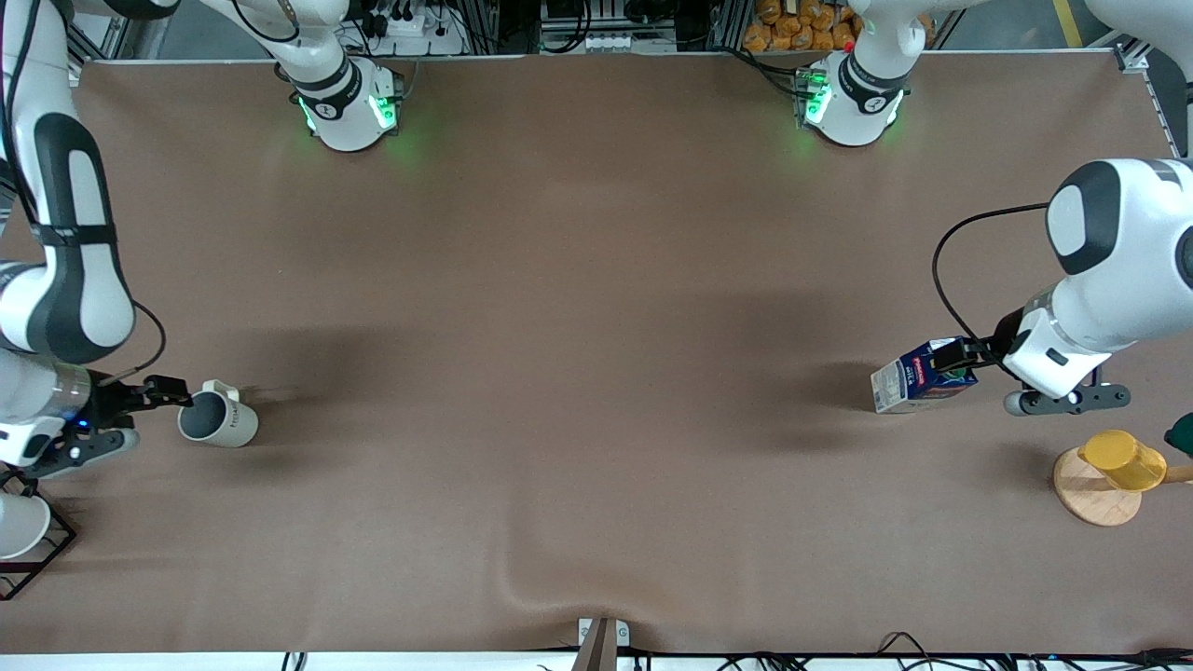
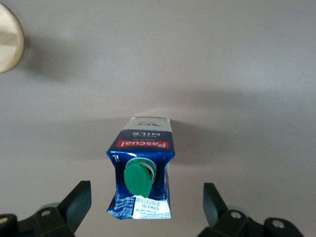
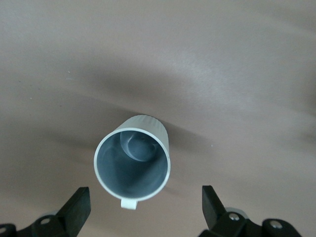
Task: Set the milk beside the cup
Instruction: 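Reach the left gripper to the milk carton while the right gripper reaches the mug, then grasp the milk carton with the left gripper while the right gripper grasps the mug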
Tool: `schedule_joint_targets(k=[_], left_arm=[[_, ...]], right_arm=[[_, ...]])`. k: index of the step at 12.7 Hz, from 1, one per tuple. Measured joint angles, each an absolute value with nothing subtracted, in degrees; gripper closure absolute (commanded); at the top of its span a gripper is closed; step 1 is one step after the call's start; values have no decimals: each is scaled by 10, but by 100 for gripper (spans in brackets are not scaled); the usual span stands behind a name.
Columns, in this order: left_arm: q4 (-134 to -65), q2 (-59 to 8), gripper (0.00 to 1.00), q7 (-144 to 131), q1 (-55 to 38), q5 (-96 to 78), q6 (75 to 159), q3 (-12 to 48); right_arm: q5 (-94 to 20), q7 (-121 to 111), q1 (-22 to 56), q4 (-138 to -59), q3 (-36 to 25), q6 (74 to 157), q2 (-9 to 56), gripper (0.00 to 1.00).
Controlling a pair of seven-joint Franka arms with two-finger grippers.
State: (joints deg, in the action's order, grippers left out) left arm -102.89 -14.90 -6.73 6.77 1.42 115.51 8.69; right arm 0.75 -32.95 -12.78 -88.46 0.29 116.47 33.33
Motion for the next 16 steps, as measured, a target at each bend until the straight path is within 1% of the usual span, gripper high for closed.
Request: schedule_joint_targets(k=[3, 4, 5, 6, 12, 16], left_arm=[[-1042, -155, 0, -67, 69, 14, 1165, 86], [-1043, -159, 0, -67, 70, 14, 1169, 86], [-1043, -164, 0, -67, 70, 14, 1170, 86], [-1043, -168, 0, -67, 70, 14, 1171, 86], [-1044, -184, 0, -67, 71, 14, 1173, 85], [-1044, -191, 0, -67, 71, 14, 1178, 84]], right_arm=[[8, -330, -131, -884, 1, 1190, 364, 0], [8, -330, -131, -884, 1, 1192, 373, 43], [8, -330, -132, -883, 1, 1194, 380, 95], [7, -330, -133, -883, 1, 1194, 386, 100], [7, -333, -137, -879, 1, 1195, 400, 100], [8, -413, -130, -859, 10, 1196, 399, 100]])
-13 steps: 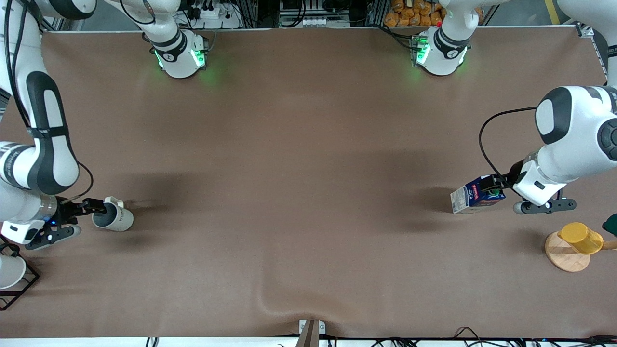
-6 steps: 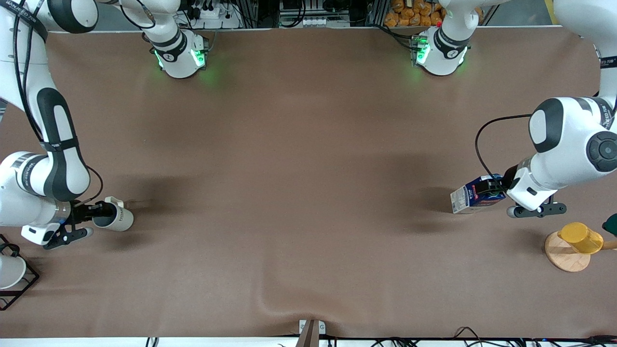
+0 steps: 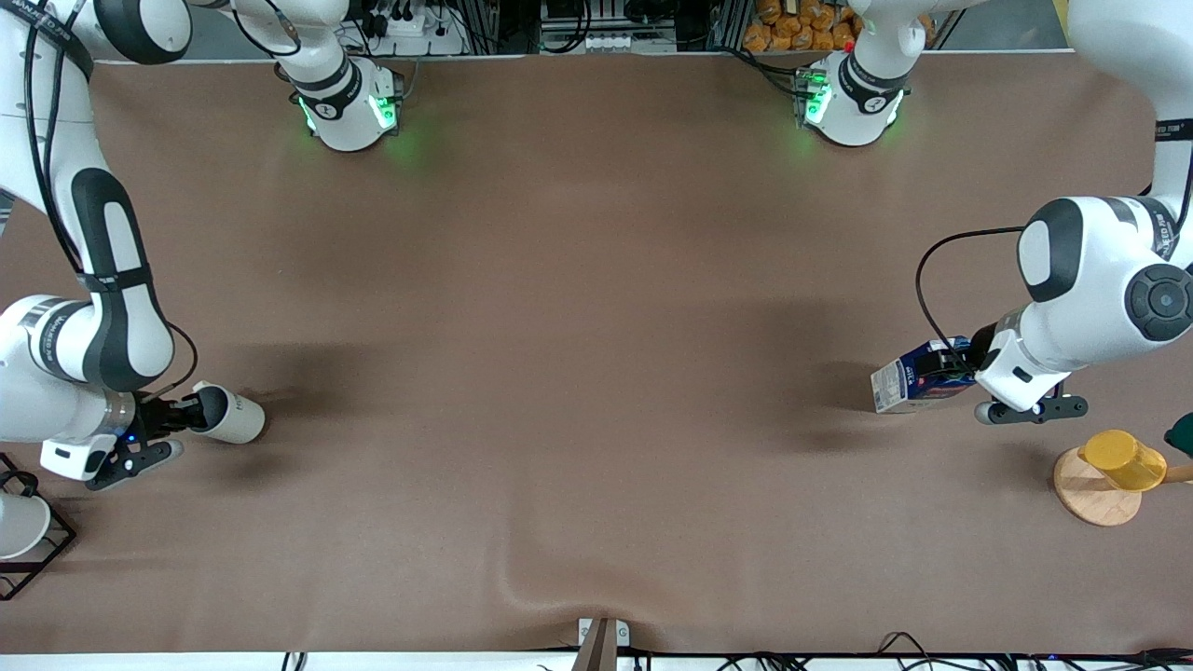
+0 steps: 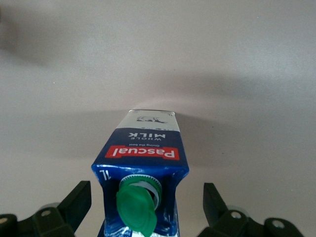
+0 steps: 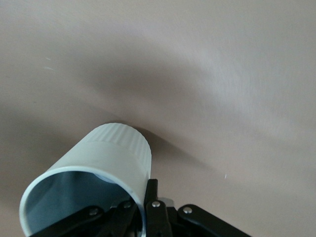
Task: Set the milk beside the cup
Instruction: 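Grasp the milk carton with the left gripper while the right gripper grasps the mug, then carry the mug with the right gripper to the table middle and release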
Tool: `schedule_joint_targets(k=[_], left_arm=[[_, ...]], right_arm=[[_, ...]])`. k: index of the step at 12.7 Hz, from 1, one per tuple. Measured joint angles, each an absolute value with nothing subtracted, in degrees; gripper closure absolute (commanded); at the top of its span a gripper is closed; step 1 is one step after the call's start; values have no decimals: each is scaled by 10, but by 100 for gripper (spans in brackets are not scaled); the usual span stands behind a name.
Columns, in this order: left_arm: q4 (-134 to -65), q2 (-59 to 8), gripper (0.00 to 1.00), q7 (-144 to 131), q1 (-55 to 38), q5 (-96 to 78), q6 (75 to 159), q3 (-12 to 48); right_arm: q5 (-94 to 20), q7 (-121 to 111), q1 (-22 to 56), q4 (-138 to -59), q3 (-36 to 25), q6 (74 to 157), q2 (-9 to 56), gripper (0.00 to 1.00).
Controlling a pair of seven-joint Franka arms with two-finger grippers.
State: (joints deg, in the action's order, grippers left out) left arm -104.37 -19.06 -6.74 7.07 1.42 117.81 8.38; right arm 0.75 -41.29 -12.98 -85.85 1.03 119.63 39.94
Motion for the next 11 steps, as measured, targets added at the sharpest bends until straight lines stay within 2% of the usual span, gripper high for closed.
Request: schedule_joint_targets(k=[4, 9, 11], left_arm=[[-1044, -197, 7, -67, 71, 14, 1184, 82], [-1044, -202, 14, -67, 71, 14, 1188, 80], [-1044, -203, 21, -67, 71, 14, 1188, 80]], right_arm=[[8, -508, -81, -815, 16, 1167, 396, 100], [8, -513, 45, -740, 18, 1052, 393, 100], [7, -514, 81, -729, 18, 1043, 393, 100]])
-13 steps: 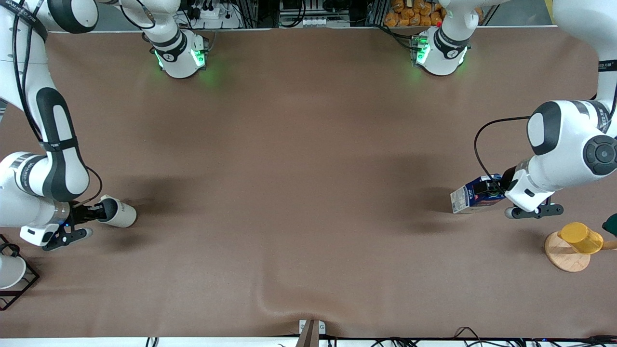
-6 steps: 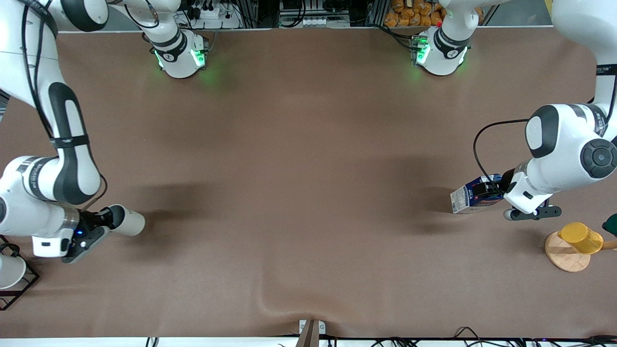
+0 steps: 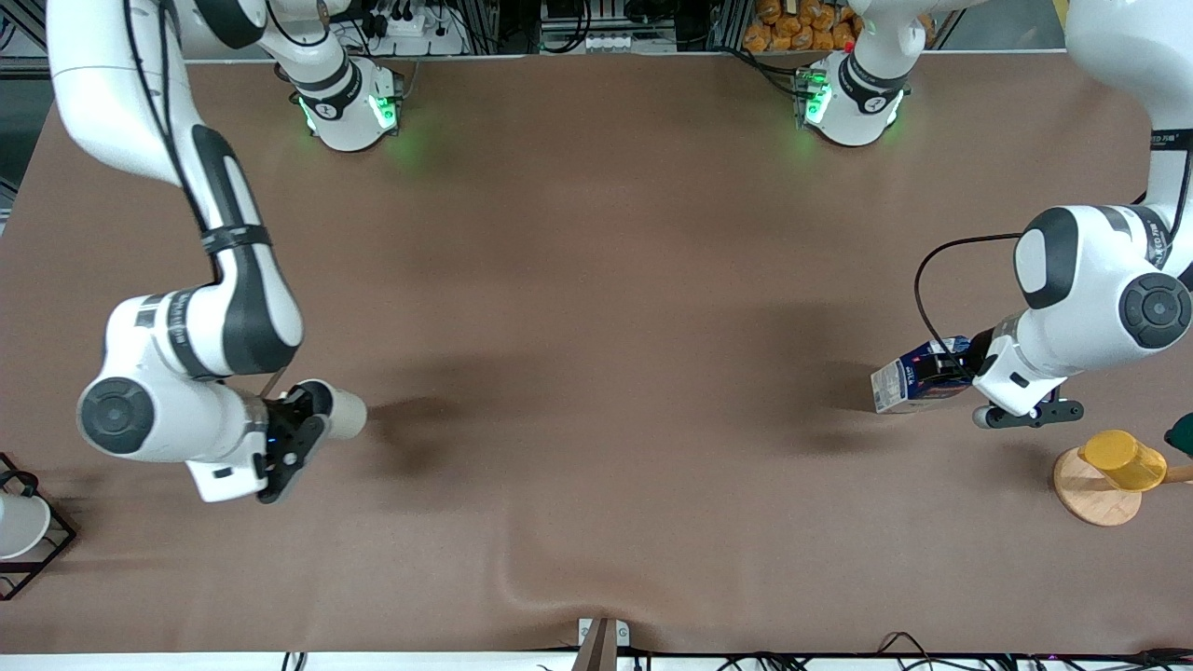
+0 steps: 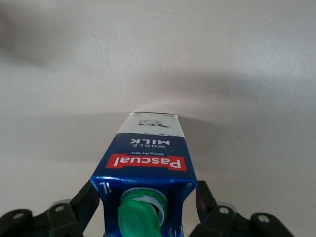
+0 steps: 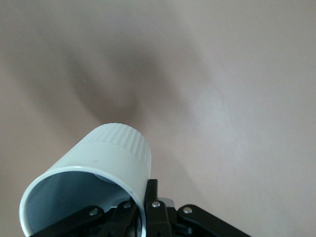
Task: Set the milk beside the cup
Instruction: 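Carry the mug with the right gripper to the table middle and release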
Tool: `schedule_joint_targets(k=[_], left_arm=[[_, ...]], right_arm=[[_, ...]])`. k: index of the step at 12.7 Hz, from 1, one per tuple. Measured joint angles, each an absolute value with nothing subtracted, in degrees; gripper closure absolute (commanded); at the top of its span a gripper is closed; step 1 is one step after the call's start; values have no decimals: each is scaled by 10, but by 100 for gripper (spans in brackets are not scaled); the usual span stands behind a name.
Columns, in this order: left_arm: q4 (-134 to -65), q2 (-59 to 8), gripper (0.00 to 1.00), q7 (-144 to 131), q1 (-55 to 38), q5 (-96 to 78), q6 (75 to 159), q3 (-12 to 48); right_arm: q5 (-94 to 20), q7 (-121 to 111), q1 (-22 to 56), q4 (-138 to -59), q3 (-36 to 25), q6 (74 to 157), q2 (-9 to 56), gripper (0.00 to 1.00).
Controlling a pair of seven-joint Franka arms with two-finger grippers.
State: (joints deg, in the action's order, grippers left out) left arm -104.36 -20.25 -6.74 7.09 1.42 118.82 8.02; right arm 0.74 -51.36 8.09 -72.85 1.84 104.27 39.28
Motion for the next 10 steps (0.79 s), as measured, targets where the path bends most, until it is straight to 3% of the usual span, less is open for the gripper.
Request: schedule_joint_targets(k=[5, 10], left_arm=[[-1043, -203, 49, -67, 75, 14, 1189, 80], [-1037, -195, 53, -67, 73, 14, 1185, 84]], right_arm=[[5, -435, 205, -728, 20, 1042, 396, 100], [-10, -378, 290, -732, 20, 1098, 418, 100]])
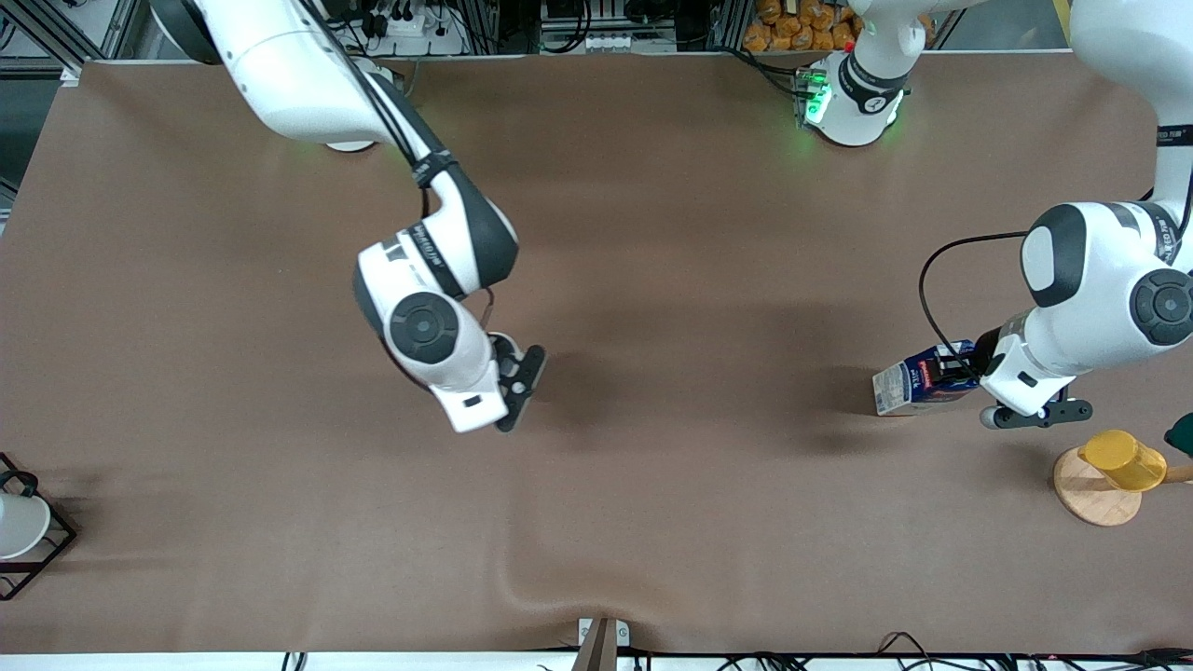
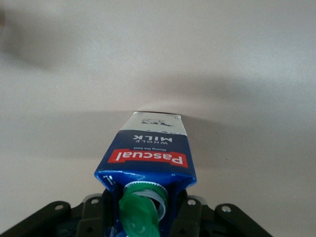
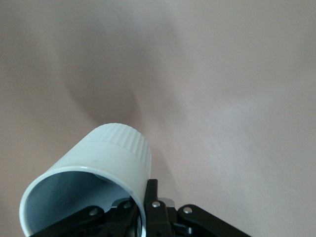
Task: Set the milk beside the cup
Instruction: 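Carry the mug with the right gripper to the table middle and release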
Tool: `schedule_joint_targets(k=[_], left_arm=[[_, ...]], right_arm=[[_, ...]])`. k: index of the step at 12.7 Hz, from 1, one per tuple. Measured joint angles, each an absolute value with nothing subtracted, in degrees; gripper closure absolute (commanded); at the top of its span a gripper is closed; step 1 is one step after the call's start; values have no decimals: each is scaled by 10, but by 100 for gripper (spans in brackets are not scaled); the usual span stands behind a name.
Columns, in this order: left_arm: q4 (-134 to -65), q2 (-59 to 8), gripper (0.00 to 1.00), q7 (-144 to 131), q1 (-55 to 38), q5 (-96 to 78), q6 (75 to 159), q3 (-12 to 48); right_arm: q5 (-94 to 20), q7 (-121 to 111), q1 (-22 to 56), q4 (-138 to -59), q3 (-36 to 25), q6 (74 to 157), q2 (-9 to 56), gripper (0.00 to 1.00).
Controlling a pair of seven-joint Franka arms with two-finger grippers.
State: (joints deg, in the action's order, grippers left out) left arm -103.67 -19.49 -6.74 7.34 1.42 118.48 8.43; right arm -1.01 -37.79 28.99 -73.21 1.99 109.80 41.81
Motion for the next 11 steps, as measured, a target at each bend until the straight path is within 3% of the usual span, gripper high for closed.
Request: schedule_joint_targets(k=[4, 7, 8, 9, 10, 11], left_arm=[[-1032, -169, 53, -77, 38, 14, 1175, 94], [-1018, -152, 53, -133, 24, 14, 1137, 133], [-1011, -150, 53, -155, 22, 14, 1123, 152], [-1006, -149, 53, -175, 22, 14, 1116, 168], [-1004, -149, 53, -191, 21, 15, 1112, 183], [-1003, -149, 53, -207, 21, 15, 1109, 198]], right_arm=[[-23, -348, 351, -732, 20, 1150, 447, 100], [-23, -322, 383, -732, 18, 1171, 458, 100], [-23, -321, 384, -732, 17, 1176, 462, 88], [-23, -321, 383, -732, 13, 1183, 466, 61], [-23, -320, 381, -732, 10, 1189, 470, 2], [-23, -319, 380, -732, 8, 1195, 473, 0]])
